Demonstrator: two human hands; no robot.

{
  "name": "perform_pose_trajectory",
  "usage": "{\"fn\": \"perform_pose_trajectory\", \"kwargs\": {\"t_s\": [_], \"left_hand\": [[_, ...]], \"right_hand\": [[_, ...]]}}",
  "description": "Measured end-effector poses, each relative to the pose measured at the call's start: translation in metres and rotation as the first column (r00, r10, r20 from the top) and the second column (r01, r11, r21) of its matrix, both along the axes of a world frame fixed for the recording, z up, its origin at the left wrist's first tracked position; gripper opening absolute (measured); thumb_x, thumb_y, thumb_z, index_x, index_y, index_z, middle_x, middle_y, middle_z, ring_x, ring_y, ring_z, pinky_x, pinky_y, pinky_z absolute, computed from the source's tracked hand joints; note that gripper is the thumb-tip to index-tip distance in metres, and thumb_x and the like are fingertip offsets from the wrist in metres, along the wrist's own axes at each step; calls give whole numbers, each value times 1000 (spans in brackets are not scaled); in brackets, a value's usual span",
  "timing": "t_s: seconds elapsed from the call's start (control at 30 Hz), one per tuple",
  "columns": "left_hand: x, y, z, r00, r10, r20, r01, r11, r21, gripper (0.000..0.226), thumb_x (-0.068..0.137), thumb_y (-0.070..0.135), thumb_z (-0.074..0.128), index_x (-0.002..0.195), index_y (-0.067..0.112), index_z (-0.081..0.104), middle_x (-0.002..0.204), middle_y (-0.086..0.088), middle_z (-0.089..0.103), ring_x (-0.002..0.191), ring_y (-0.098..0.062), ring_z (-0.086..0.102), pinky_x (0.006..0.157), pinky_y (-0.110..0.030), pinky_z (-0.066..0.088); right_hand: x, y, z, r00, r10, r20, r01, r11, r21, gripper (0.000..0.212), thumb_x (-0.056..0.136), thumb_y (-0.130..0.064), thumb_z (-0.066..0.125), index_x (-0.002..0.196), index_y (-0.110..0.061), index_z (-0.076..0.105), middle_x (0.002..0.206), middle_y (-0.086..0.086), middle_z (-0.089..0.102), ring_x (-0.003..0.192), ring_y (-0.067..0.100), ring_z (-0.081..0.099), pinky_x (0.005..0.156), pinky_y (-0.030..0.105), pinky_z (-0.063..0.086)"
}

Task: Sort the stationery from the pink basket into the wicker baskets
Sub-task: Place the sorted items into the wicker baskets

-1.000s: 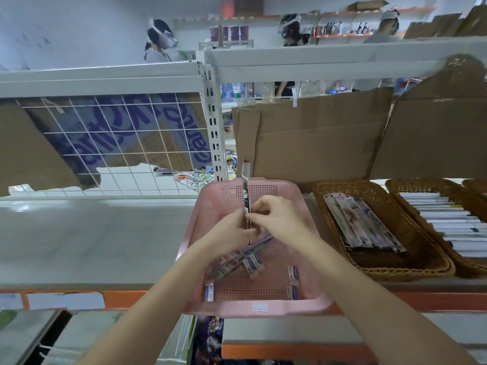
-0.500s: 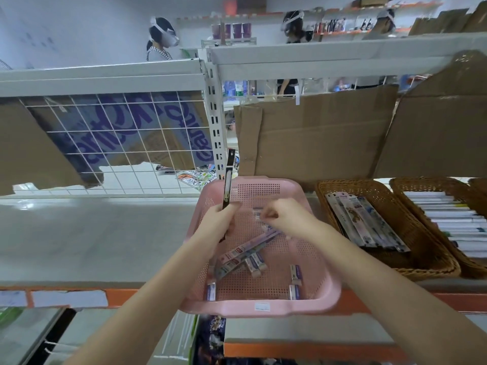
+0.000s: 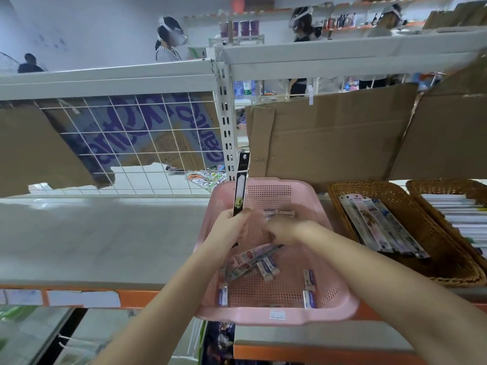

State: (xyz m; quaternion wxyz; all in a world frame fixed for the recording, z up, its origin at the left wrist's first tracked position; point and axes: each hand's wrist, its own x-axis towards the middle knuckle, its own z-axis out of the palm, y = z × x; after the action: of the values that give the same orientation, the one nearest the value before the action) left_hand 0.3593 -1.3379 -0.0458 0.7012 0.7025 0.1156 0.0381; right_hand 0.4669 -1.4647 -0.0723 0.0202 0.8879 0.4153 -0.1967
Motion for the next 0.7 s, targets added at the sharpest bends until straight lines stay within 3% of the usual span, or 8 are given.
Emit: {"fn": "perform_pose_trajectory", "kwargs": {"t_s": [0.1,0.2,0.27,0.33,0.47,0.57,0.63,0.7], "left_hand": [[-3,2,3,1000,-2,-2,2,1000,21,57,97,20,49,40,21,48,48,8,24,41,-9,19,43,-21,19],[-4,3,6,1000,7,4,-7,1000,-21,49,97,19,50,48,22,42,44,10,30,39,-8,22,45,-23,17],[-3,3,5,1000,21,16,-21,999,-46,44,96,21,52,55,22,36,46,10,27,40,-8,20,43,-21,17],[-2,2,4,999,31,31,-29,998,-49,45,95,26,54,56,24,32,48,9,25,40,-7,20,41,-19,18],[0,2,1,998,9,65,-10,1000,15,51,93,37,55,45,27,41,49,12,27,43,-8,23,44,-21,19],[0,3,-2,994,-48,98,37,993,111,41,85,50,60,52,30,46,49,12,34,43,-6,29,44,-18,25],[0,2,-2,989,-103,105,87,985,150,32,73,53,66,67,25,52,54,11,40,48,-7,35,49,-20,28],[-1,0,-1,979,-174,106,156,975,157,39,66,49,66,87,17,59,65,6,49,60,-10,43,58,-22,33]], "right_hand": [[2,-4,6,999,-39,-32,42,996,80,9,89,-15,58,95,-11,64,90,3,62,78,19,59,62,24,44],[2,-14,18,982,-146,-119,174,945,278,3,89,-20,62,92,-18,62,89,-3,62,78,11,58,64,18,45],[-1,-21,29,957,-225,-183,286,840,461,6,86,-21,68,87,-17,64,79,-6,63,66,2,57,57,12,43],[-8,-29,40,901,-265,-344,429,670,605,8,82,-17,72,81,-15,65,68,-6,61,47,-6,52,44,8,37],[-31,-39,55,780,-128,-612,604,407,685,7,82,-9,71,78,-13,67,64,-3,61,51,4,52,47,13,40],[-49,-39,62,749,-59,-660,633,362,685,3,82,-8,71,82,-10,69,63,-3,61,53,2,53,52,14,44],[-59,-36,65,757,-69,-650,624,370,688,3,82,-8,70,83,-10,68,70,1,63,59,5,55,56,16,45],[-67,-33,67,788,-126,-602,596,400,696,2,84,-7,68,85,-10,68,76,4,65,62,7,55,53,15,44]]}}
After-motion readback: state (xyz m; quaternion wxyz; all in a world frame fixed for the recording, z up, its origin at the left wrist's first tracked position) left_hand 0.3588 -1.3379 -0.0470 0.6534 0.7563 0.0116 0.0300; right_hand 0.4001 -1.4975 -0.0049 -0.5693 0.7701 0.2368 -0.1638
